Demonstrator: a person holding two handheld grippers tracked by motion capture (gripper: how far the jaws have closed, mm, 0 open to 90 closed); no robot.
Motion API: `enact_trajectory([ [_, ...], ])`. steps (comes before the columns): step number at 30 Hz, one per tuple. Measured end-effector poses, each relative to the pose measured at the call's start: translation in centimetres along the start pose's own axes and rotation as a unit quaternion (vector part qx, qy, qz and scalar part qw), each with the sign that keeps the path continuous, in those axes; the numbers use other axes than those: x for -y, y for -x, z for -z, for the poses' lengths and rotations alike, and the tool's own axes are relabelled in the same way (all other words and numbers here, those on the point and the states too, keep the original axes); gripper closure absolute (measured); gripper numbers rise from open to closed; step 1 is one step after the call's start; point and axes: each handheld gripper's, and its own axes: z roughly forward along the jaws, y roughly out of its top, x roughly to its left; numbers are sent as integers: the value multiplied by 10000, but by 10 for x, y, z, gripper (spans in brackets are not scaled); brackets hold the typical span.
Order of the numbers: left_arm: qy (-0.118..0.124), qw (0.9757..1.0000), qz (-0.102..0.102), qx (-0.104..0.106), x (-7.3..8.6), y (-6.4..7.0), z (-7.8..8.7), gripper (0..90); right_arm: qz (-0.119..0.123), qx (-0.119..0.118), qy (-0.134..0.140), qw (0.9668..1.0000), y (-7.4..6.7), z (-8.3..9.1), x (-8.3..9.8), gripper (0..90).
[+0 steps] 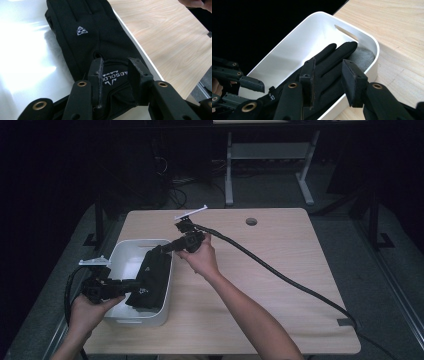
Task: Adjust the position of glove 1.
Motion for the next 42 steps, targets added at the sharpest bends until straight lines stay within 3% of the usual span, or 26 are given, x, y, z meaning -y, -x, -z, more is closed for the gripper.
enact_trajectory([
  [5,34,10000,-21,38,-4,3,0,637,19,4,31,10000,0,7,-1,623],
  [7,58,10000,-1,48,-5,4,0,621,-82,-53,121,9999,3,12,0,622],
  [10,81,10000,7,24,-7,5,0,589,-36,128,111,9998,5,18,1,616],
  [15,112,9999,-19,34,-10,9,-2,568,-166,7,223,9996,9,28,2,614],
  [19,121,9999,-27,58,-12,11,-3,548,-76,166,183,9997,11,35,5,601],
  [35,197,9996,-93,188,-20,25,-8,487,95,283,100,9995,6,48,7,560],
  [37,234,9995,-83,203,-21,26,-8,473,3,182,205,9996,9,52,8,561],
  [39,250,9994,-89,230,-22,28,-9,464,34,328,171,9993,11,57,9,559],
  [42,229,9993,-134,259,-24,32,-11,460,-15,273,253,9993,15,65,12,556],
])
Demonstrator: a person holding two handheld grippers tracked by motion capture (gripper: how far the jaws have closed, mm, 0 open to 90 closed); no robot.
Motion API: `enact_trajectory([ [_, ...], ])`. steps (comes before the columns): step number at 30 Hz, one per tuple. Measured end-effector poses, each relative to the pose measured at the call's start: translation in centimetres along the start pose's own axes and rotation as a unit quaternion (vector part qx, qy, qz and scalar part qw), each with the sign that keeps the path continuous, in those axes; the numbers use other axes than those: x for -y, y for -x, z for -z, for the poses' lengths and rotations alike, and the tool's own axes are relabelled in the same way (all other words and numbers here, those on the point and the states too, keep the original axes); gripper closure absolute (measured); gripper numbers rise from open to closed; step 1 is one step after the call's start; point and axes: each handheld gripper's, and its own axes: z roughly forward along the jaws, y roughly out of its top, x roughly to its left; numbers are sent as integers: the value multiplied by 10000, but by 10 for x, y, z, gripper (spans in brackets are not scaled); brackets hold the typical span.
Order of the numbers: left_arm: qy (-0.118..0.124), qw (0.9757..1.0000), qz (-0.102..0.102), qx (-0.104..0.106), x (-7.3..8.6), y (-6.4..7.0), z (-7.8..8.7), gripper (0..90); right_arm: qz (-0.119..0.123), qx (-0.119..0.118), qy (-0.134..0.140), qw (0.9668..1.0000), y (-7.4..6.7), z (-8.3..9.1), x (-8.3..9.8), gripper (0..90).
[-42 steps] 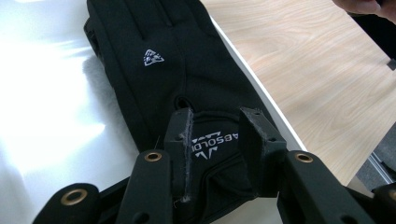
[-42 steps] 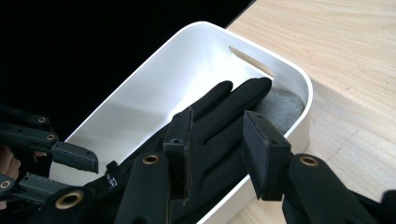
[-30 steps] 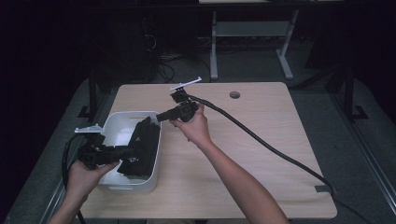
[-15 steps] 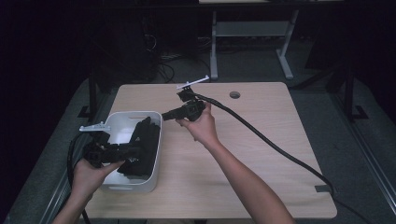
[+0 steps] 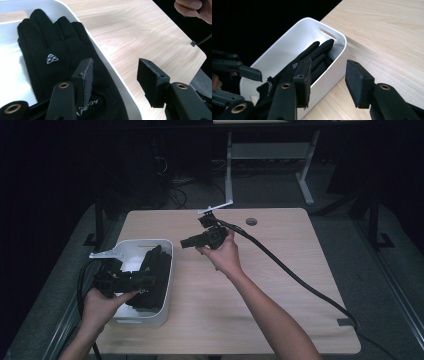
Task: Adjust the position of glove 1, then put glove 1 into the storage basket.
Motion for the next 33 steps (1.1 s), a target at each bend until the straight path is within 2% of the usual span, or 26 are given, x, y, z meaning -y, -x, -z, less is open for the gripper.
enact_trajectory([
  [1,4,10000,-17,7,0,1,-1,457,-69,5,-18,10000,2,2,0,549],
  [2,-3,10000,-85,13,-1,1,-2,451,-28,61,-26,10000,2,4,1,549],
  [5,-10,10000,-68,50,-3,3,-4,434,42,151,-46,9999,2,9,4,544],
  [8,11,9999,-62,79,-6,5,-7,426,-76,29,53,10000,6,14,6,540],
  [10,9,9999,-118,87,-7,7,-8,424,4,199,-4,9998,8,18,8,531],
  [12,24,9999,-104,110,-7,8,-9,419,22,199,35,9998,10,21,11,530],
  [13,23,9999,-117,109,-7,9,-9,417,-57,135,78,9999,13,23,12,525],
  [15,19,9999,-113,104,-8,9,-9,412,-36,252,33,9997,15,26,15,521],
  [18,13,9998,-142,105,-8,10,-10,407,-74,148,104,9998,19,31,18,524],
  [22,33,9998,-141,130,-10,12,-12,393,-55,235,49,9997,20,36,22,515],
  [24,11,9998,-131,137,-11,14,-14,390,-87,158,107,9998,20,38,23,515],
  [29,-8,9997,-185,176,-13,18,-17,384,-112,280,53,9995,27,44,28,506],
  [33,-33,9995,-241,198,-14,21,-18,384,-225,198,82,9995,32,50,34,503],
])
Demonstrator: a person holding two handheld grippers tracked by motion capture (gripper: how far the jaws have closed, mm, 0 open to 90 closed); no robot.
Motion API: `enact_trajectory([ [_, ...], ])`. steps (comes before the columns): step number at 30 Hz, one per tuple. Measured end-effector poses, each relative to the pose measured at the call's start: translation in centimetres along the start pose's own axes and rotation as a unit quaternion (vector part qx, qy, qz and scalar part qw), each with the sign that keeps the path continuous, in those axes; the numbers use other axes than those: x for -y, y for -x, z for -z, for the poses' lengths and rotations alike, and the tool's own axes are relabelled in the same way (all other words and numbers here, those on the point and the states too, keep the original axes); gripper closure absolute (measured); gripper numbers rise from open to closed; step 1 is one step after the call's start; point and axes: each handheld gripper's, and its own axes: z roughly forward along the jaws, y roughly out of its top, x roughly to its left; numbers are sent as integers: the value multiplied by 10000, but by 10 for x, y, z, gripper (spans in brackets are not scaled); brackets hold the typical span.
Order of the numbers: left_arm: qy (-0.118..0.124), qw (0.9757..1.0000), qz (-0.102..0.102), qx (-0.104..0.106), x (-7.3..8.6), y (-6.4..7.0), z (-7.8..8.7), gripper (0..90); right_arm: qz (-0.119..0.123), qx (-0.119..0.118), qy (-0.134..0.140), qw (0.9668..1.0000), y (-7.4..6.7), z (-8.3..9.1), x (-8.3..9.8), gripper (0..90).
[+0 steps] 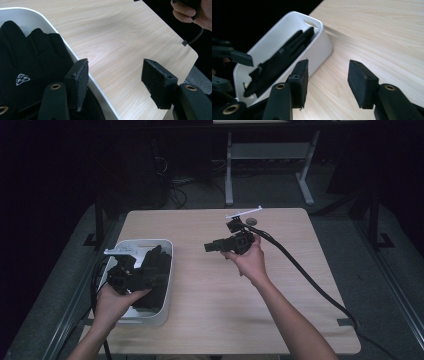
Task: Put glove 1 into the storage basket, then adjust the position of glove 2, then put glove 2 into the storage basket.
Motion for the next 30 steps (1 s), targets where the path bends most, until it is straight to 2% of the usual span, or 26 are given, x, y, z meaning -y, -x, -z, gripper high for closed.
enact_trajectory([
  [2,-6,10000,-25,9,-2,2,-1,384,42,67,-31,10000,1,3,2,503],
  [5,-8,10000,-68,35,-4,5,-3,384,-32,-7,94,10000,6,9,4,506],
  [10,-53,9998,-140,93,-7,11,-9,383,9,120,66,9999,9,18,8,500],
  [12,-51,9998,-138,105,-8,12,-10,381,-100,30,156,9998,13,23,10,500],
  [19,-83,9996,-199,167,-10,17,-16,380,-215,115,228,9994,24,35,19,501],
  [21,-71,9997,-177,171,-10,17,-17,380,-341,39,309,9989,27,38,22,505],
  [25,-99,9995,-214,193,-11,18,-21,378,-343,107,321,9988,30,42,26,501],
  [30,-166,9992,-274,235,-12,23,-28,377,-464,178,367,9981,38,52,33,498],
])
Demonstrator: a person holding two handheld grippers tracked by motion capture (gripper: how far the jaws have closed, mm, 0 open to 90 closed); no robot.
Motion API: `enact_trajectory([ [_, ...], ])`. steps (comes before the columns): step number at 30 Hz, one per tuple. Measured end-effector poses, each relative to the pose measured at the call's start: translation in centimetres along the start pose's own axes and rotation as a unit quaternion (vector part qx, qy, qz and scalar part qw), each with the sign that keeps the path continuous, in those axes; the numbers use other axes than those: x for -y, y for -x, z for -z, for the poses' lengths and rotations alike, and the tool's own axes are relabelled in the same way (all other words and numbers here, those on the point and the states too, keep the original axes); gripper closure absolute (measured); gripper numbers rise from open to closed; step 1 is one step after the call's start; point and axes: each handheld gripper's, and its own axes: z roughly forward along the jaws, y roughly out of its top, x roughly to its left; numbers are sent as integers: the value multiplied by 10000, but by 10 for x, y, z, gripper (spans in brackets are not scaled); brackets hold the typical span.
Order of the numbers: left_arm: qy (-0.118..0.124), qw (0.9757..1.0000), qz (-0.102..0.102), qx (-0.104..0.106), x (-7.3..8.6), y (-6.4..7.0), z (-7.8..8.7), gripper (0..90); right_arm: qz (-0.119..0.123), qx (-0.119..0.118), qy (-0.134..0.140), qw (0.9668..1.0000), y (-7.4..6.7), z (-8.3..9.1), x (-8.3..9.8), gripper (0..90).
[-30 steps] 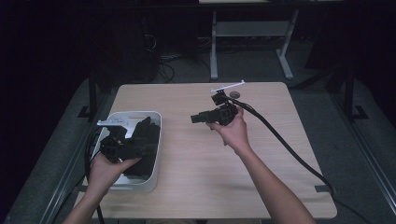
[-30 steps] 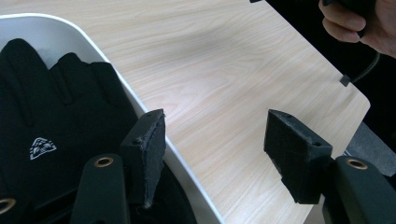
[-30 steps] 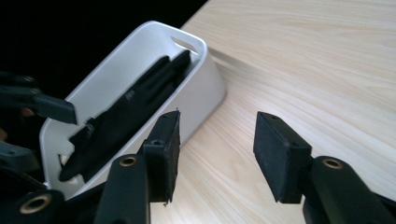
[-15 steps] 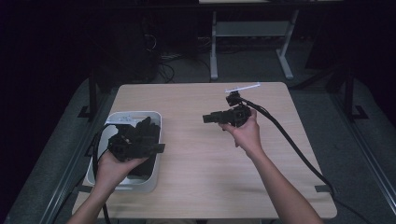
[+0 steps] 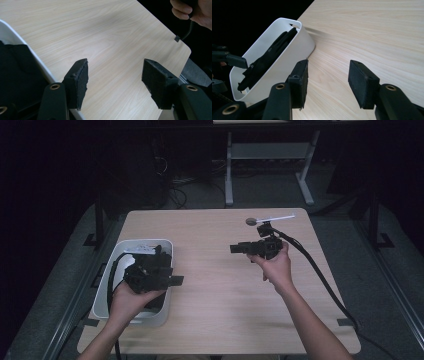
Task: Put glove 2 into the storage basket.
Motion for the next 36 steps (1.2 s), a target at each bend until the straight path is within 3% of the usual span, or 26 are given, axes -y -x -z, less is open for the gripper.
enact_trajectory([
  [9,-39,9999,-84,126,-4,7,-11,373,0,147,-8,9999,10,9,10,487],
  [15,25,9999,-104,127,-5,12,-16,373,45,117,4,9999,10,13,13,489],
  [36,-130,9992,-214,304,-12,25,-39,368,-155,279,113,9994,34,44,36,484],
])
